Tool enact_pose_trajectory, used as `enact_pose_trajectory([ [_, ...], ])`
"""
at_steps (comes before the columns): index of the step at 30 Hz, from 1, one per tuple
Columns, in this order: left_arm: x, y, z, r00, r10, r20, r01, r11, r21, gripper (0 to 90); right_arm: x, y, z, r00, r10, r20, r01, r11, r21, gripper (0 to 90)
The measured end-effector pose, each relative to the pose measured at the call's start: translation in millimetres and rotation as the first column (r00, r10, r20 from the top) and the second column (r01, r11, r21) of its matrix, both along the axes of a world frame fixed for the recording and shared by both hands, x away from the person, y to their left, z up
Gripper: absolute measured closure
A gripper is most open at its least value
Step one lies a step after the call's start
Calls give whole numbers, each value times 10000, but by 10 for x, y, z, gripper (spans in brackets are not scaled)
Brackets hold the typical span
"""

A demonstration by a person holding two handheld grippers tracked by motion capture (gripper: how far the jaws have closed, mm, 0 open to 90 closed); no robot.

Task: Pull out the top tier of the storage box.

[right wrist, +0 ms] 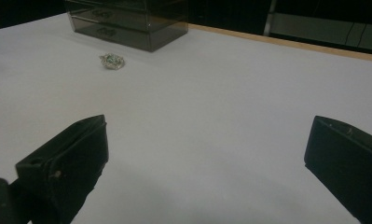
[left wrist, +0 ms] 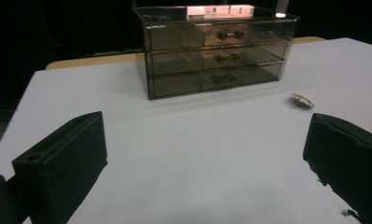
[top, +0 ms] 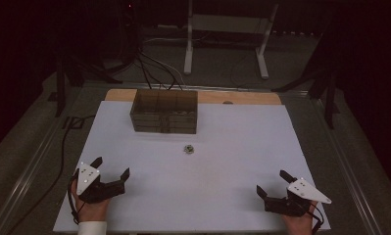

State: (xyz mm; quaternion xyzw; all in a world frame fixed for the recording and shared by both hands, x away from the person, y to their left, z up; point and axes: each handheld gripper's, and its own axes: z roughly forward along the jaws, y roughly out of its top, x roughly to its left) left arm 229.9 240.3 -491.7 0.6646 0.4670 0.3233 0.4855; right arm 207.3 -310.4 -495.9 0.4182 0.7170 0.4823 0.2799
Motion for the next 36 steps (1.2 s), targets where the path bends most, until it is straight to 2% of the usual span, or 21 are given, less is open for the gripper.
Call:
enact_pose_trajectory([
  [8, 22, -43, 102, 9997, 38, 236, -41, 9999, 131, 6, -5, -29, 4, 9999, 20, 127, -22, 9999, 126, 0],
  [12, 51, -50, 130, 9995, 55, 322, -63, 9997, 234, 6, -5, -52, 4, 9994, 47, 333, -55, 9997, 223, 0],
  [13, 72, -47, 139, 9993, 43, 375, -46, 10000, 83, 6, -4, -49, 1, 9992, 91, 378, -96, 9999, 122, 0],
  [16, 97, -48, 171, 9987, 97, 493, -100, 9999, 60, 6, -8, -34, 0, 9989, 178, 432, -181, 9998, 60, 0],
  [20, 132, -72, 214, 9988, 180, 445, -182, 9998, 40, 6, -13, -17, 1, 9981, 225, 576, -225, 9997, -15, 0],
  [21, 162, -88, 242, 9989, 238, 415, -235, 9997, -80, 6, -10, -7, -6, 9975, 280, 644, -271, 9995, -145, 0],
  [36, 377, -232, 399, 9981, 422, 452, -414, 9990, -182, 6, -11, 33, -1, 9983, 377, 454, -370, 9992, -157, 0],
])
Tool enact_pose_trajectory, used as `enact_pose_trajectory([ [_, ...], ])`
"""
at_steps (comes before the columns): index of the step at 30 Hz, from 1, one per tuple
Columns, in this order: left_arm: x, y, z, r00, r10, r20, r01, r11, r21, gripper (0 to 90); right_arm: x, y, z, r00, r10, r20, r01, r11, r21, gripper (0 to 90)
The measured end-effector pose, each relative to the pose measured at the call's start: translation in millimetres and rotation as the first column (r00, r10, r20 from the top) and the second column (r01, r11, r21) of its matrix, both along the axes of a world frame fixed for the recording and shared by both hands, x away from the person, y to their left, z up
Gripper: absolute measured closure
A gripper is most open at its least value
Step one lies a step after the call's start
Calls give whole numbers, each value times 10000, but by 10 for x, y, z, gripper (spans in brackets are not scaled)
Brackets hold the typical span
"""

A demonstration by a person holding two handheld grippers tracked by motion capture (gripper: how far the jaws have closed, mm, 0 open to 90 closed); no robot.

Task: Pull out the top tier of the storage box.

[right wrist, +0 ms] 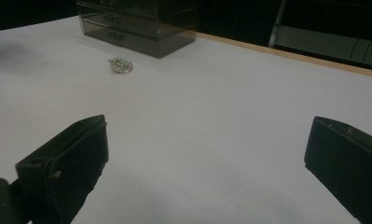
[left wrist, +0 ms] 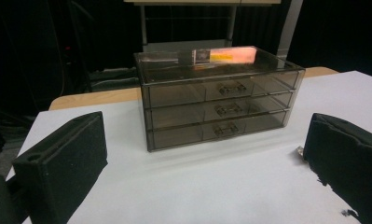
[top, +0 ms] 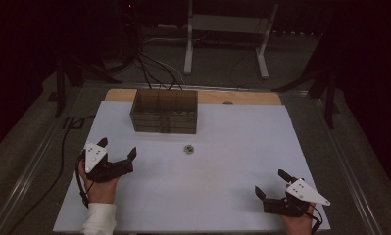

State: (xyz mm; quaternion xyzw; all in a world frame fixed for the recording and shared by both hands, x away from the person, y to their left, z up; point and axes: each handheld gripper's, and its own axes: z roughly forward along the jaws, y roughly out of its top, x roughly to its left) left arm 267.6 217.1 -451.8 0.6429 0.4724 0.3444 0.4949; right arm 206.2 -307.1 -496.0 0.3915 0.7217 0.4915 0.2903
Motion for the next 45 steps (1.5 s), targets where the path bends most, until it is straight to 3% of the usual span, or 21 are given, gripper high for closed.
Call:
enact_pose_trajectory([
  [27, 297, -131, 6, 9989, 379, -260, -379, 9993, -16, 6, -6, 49, -1, 9997, -200, -122, 198, 9997, -135, 0],
  [45, 425, -260, 67, 9988, 468, -165, -467, 9989, 37, 6, -4, 68, -8, 9998, -185, -113, 184, 9998, -125, 0],
])
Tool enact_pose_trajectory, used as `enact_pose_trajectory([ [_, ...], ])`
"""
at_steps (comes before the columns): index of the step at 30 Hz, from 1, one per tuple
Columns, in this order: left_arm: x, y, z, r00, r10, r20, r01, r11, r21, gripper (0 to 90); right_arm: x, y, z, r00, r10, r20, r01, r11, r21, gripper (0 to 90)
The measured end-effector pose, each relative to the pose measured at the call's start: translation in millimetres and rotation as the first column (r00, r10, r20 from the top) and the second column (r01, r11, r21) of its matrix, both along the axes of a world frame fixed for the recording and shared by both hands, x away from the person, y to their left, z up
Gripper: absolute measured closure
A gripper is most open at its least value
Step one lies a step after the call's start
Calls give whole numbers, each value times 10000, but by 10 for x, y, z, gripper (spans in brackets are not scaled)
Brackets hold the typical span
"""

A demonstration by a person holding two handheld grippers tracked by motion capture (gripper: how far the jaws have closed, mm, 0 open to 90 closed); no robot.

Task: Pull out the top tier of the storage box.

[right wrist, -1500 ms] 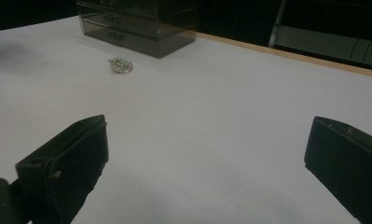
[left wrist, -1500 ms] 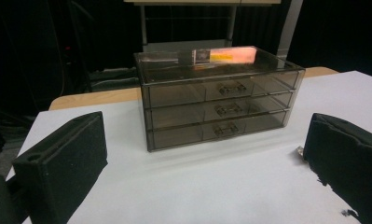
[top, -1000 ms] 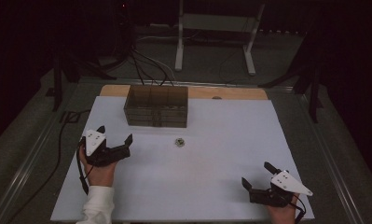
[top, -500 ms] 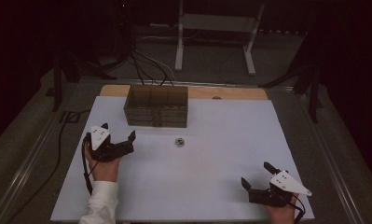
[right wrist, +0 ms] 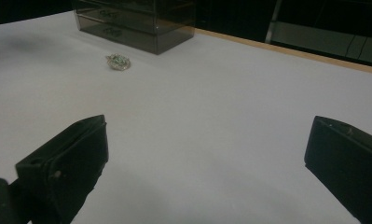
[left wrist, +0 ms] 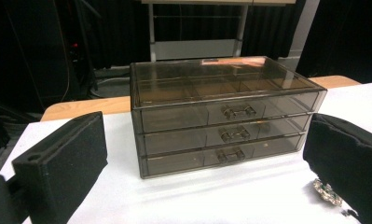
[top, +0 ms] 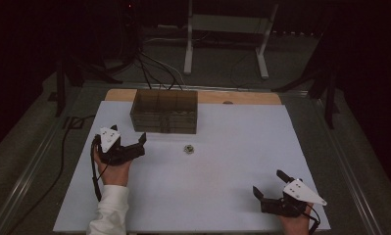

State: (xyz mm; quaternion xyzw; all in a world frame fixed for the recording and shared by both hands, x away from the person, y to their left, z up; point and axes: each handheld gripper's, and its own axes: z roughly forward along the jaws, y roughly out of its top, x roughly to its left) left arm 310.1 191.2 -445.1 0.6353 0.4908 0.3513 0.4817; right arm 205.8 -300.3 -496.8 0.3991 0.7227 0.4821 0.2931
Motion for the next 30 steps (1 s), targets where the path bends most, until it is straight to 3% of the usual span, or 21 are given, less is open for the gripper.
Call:
enact_pose_trajectory([
  [30, 222, -223, -42, 9997, 234, -99, -234, 9997, -15, 6, 0, -6, 2, 10000, -55, 44, 55, 10000, 22, 0],
])
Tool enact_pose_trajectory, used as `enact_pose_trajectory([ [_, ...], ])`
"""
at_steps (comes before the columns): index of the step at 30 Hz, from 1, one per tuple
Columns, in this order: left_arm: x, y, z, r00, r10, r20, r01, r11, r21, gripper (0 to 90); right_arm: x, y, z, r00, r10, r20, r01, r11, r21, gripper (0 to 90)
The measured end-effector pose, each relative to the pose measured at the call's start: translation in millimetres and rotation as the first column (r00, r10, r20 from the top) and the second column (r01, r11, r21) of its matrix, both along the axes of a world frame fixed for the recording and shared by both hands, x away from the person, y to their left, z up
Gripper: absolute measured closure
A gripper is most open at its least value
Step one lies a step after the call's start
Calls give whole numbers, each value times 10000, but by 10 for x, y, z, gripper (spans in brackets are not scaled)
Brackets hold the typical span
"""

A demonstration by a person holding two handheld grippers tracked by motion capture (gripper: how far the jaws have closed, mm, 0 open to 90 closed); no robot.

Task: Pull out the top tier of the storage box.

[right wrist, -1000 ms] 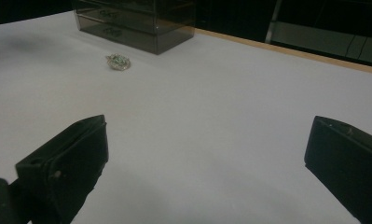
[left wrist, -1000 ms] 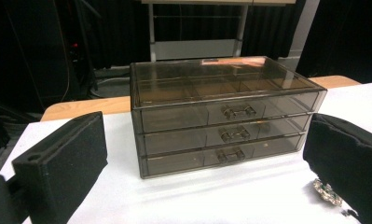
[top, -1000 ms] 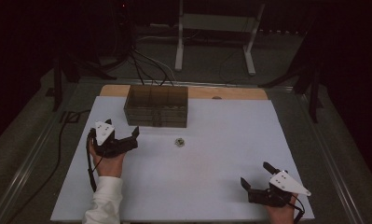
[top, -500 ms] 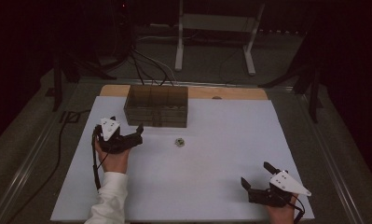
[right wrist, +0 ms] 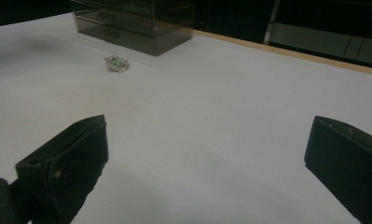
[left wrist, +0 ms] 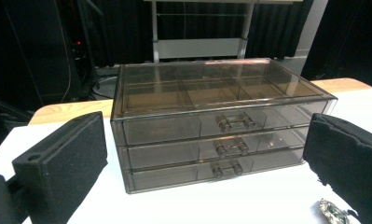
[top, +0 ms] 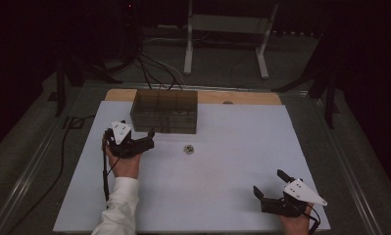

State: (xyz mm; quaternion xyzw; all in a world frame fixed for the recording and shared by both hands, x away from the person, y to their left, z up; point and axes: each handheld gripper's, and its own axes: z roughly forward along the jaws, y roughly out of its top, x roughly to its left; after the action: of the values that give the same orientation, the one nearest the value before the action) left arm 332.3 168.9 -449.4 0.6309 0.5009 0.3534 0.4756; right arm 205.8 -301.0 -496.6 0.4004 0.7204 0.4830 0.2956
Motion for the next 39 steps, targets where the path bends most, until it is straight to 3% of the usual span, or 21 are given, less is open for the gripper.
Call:
enact_pose_trajectory([
  [20, 153, -52, -16, 9998, 211, 49, -210, 9997, -116, 6, 2, -1, 1, 10000, 2, 27, -2, 10000, 7, 0],
  [39, 289, -104, -64, 9988, 483, -88, -481, 9987, 142, 6, 12, 12, -7, 10000, 35, 6, -35, 10000, 3, 0],
])
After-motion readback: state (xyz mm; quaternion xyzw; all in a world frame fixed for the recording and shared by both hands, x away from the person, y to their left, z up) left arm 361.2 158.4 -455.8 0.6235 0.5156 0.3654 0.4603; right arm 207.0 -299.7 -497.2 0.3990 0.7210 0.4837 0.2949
